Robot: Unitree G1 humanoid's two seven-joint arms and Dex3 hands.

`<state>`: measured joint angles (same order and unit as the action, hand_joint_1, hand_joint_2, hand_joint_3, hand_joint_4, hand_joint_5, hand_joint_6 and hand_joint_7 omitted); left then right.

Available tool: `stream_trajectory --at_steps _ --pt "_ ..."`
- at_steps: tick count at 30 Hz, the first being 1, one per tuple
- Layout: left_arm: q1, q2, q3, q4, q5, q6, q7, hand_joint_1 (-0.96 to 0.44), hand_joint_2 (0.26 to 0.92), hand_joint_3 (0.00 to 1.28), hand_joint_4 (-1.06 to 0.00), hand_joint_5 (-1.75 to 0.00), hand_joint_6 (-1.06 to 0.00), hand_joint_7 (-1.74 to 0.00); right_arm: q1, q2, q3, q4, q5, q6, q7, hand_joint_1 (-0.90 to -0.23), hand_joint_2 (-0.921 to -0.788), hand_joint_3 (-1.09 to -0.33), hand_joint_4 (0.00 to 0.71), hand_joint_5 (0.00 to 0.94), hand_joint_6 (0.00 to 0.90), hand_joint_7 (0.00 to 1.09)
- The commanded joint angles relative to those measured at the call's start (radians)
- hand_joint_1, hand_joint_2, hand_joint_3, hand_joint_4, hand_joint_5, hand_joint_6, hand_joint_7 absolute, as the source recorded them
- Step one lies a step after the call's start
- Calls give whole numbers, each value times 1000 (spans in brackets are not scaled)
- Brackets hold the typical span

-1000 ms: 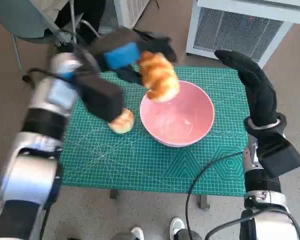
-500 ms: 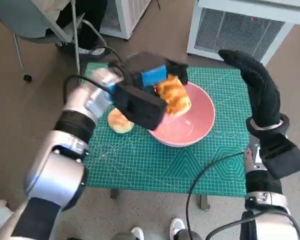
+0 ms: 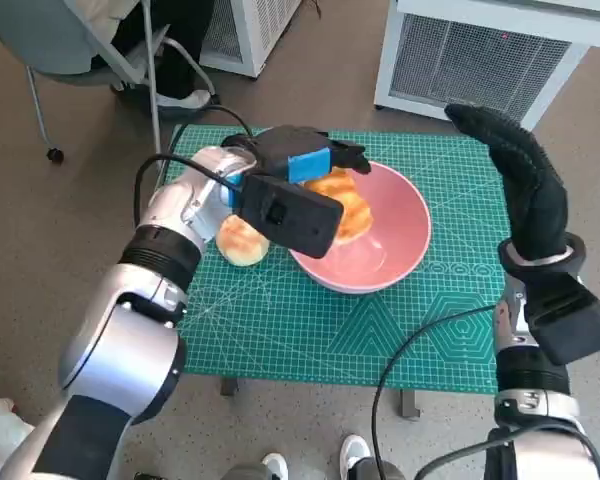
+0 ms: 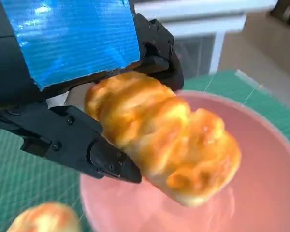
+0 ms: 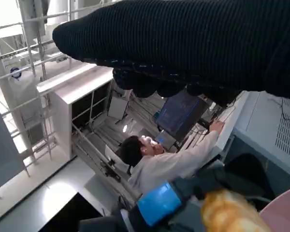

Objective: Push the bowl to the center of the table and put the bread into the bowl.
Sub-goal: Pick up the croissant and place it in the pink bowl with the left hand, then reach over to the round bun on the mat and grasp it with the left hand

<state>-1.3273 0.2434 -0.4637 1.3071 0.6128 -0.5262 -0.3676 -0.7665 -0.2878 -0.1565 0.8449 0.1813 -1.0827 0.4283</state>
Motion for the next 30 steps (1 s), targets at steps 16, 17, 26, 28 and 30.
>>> stream_trajectory --at_steps 16,17,26,28,30 --pt "114 312 138 -94 -92 -324 212 -186 817 0 -197 -20 -398 -43 38 -4 3 -25 0 21 -3 -751 -921 -784 229 1 290 0" --pt "121 330 140 -98 -93 -326 209 -186 816 0 -202 -21 -401 -42 38 -4 3 -27 2 22 -2 -751 -921 -784 229 1 290 0" --pt "189 447 116 -122 -32 -326 275 -257 813 1 -285 -28 -442 -37 40 0 5 -30 12 22 3 -752 -921 -784 229 1 290 0" --pt "207 457 120 -115 -40 -327 268 -266 814 1 -291 -23 -443 -32 40 1 6 -30 16 21 5 -753 -921 -784 229 1 290 0" --pt "224 462 124 -113 -47 -329 260 -270 815 2 -293 -19 -441 -28 39 1 7 -30 18 19 6 -752 -921 -784 230 1 291 0"
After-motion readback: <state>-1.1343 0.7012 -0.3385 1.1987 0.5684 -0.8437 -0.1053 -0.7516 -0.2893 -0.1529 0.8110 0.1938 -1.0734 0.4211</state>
